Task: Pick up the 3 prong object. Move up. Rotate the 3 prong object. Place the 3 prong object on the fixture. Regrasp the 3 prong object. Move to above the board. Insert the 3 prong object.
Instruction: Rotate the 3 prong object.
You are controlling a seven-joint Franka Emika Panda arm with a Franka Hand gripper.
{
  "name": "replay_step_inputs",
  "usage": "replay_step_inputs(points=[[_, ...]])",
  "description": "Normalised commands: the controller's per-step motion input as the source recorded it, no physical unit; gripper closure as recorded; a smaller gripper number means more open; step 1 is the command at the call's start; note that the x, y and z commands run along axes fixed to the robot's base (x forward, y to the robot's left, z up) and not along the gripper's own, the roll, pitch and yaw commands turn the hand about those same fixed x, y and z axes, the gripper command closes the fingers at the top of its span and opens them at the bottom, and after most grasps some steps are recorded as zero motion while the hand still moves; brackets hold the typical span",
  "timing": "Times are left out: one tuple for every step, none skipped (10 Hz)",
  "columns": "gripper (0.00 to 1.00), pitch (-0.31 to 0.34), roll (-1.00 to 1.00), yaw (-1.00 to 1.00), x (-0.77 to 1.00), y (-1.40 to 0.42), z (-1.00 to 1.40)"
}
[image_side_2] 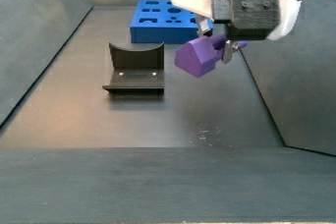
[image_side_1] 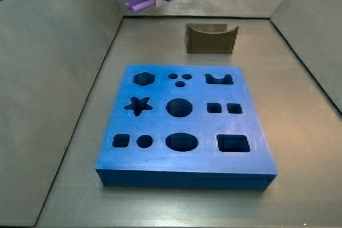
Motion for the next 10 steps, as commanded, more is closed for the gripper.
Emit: replay_step_inputs(points=[[1.00, -0.001, 0.00, -1.00, 0.01, 0.04, -0.08], [1.00, -0.002, 0.00, -1.00, 0.02, 0.04, -0.07], [1.00, -0.002, 0.00, -1.00, 0.02, 0.03, -0.05], [1.00, -0.003, 0.00, -1.00, 0.02, 0.03, -0.04], [1.00, -0.003, 0.00, -1.00, 0.02, 0.03, -0.04], [1.00, -0.003, 0.00, -1.00, 0.02, 0.03, -0.04], [1.00, -0.003, 0.00, -1.00, 0.02, 0.03, -0.04], [1.00, -0.003, 0.00, -1.00, 0.03, 0.02, -0.04], [1.00, -0.003, 0.00, -1.00, 0.02, 0.02, -0.03], [1.00, -0.004, 0.00, -1.00, 0.02, 0.02, -0.03]])
